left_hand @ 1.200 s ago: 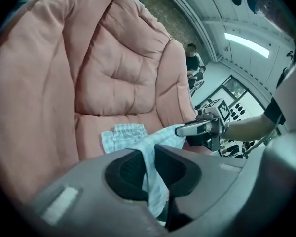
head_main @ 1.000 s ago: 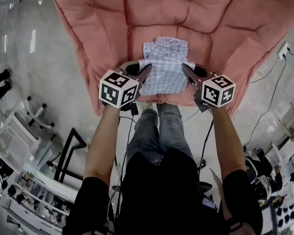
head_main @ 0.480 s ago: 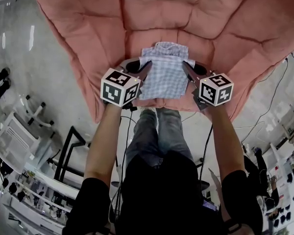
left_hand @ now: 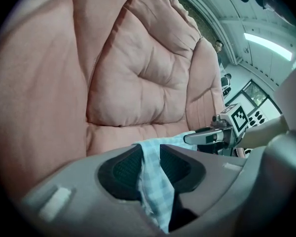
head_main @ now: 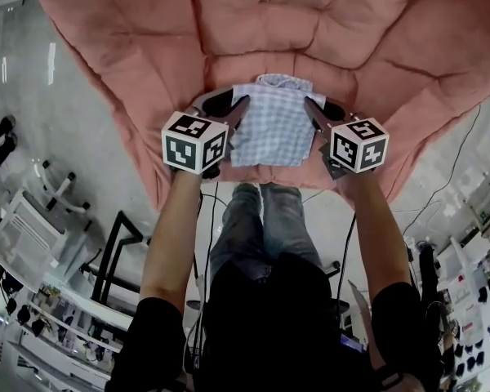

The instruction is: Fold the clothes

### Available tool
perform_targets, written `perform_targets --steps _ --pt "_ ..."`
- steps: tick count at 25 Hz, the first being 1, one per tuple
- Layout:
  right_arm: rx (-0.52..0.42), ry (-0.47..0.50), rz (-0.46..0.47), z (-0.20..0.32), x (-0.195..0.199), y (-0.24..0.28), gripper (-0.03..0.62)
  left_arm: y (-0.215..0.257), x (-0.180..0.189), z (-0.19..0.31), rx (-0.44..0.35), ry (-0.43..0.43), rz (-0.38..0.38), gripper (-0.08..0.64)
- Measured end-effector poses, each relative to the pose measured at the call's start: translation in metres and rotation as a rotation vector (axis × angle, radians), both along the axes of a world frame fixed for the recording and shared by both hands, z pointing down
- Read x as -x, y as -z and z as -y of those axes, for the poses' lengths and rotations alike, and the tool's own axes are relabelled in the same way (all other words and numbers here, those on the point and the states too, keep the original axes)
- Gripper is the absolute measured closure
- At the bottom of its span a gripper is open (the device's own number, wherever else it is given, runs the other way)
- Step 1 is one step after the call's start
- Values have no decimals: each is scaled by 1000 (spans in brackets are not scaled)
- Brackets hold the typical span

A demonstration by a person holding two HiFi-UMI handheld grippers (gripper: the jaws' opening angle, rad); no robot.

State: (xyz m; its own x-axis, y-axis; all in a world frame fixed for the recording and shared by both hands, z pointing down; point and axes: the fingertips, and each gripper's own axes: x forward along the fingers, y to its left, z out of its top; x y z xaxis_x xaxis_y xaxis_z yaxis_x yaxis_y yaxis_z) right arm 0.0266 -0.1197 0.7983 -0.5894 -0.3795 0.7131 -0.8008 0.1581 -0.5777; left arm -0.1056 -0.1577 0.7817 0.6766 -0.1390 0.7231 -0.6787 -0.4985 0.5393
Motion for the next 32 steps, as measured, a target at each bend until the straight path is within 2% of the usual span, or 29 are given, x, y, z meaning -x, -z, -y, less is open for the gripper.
perform_targets --steps 2,5,6,14,17,20,27,32 --pt "17 -1 -2 -1 0 -4 532 0 2 2 1 3 3 423" --pt "58 26 -18 -9 4 -11 401 2 4 -1 -21 -10 23 420" --pt "68 32 -26 -11 4 -13 379 3 4 -2 -35 -12 34 419" --pt "44 -30 -166 -9 -16 -14 295 9 10 -5 -97 -4 75 419" --pt "5 -55 -183 -7 -17 -5 295 15 12 -4 -123 18 71 416" --pt "-33 -73 -182 -8 -15 4 307 20 8 -11 -135 4 54 416" --pt "-165 -90 -174 -13 -8 50 420 47 2 -25 -177 -31 -1 417" --pt "-270 -109 -216 -22 -8 97 497 85 -2 -36 -254 -77 -25 457"
